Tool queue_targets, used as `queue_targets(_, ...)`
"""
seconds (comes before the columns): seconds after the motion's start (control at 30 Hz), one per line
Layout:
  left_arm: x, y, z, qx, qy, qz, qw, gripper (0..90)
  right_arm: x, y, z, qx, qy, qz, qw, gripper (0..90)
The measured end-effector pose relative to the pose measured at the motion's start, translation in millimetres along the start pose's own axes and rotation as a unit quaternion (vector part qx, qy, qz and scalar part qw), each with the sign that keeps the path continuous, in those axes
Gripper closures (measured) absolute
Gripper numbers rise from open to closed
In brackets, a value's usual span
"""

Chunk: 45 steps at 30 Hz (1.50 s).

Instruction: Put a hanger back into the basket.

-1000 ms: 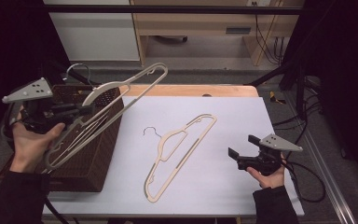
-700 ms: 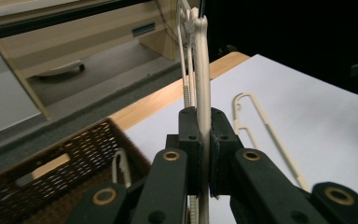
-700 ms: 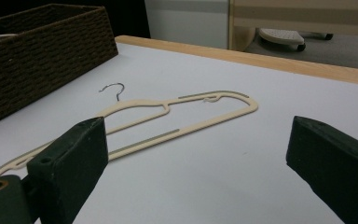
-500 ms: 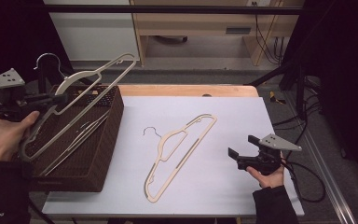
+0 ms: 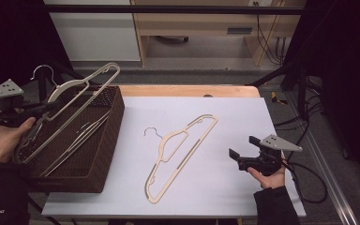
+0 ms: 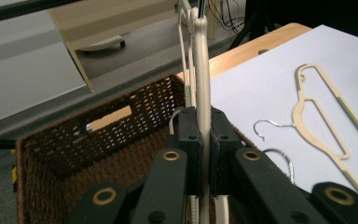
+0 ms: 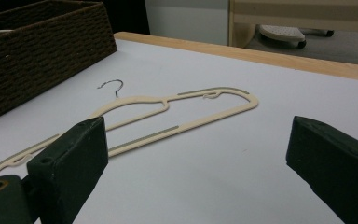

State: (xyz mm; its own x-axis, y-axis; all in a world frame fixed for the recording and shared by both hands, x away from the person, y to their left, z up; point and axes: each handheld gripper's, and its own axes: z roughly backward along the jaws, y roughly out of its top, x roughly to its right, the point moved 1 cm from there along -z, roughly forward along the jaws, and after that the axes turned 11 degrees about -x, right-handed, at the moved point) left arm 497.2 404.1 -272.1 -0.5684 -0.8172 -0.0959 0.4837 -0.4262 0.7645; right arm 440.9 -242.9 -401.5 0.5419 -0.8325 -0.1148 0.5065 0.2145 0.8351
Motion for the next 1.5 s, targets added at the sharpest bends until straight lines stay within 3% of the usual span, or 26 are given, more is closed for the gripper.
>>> queue_targets(0.47, -10.6, -36.7, -13.5, -0.054, 0.026, -0.012, 0.9981, 85.8, -0.2, -0.7, -2.4, -0.002, -0.002, 0.0, 1.0, 5.6)
queue_targets(0.7, -5.2, -55.0, -32.0, -0.091, 0.035, -0.029, 0.9948, 85.7, 1.0, -1.4, -2.5, -0.005, -0.003, -0.001, 1.0, 5.5)
queue_targets(0.93, 1.8, -75.0, -56.5, -0.097, 0.036, -0.03, 0.9942, 85.8, 0.3, -1.8, -3.4, -0.007, -0.002, -0.001, 1.0, 5.5)
queue_targets(1.03, 3.7, -83.7, -65.3, -0.116, 0.042, -0.037, 0.9917, 85.7, 0.2, -1.8, -3.5, -0.007, -0.001, 0.0, 1.0, 5.5)
queue_targets(1.13, 4.0, -87.9, -67.7, -0.123, 0.039, -0.031, 0.9911, 84.9, 0.2, -1.8, -3.7, -0.007, -0.001, 0.0, 1.0, 5.5)
queue_targets(1.23, 4.2, -83.7, -59.7, -0.094, 0.029, -0.003, 0.9952, 79.2, -0.6, -1.8, -4.1, -0.008, 0.0, -0.001, 1.0, 5.5)
queue_targets(1.5, 16.1, -68.4, -34.0, -0.021, 0.027, 0.027, 0.999, 67.7, -1.7, -0.6, -2.6, -0.005, 0.001, 0.0, 1.0, 5.5)
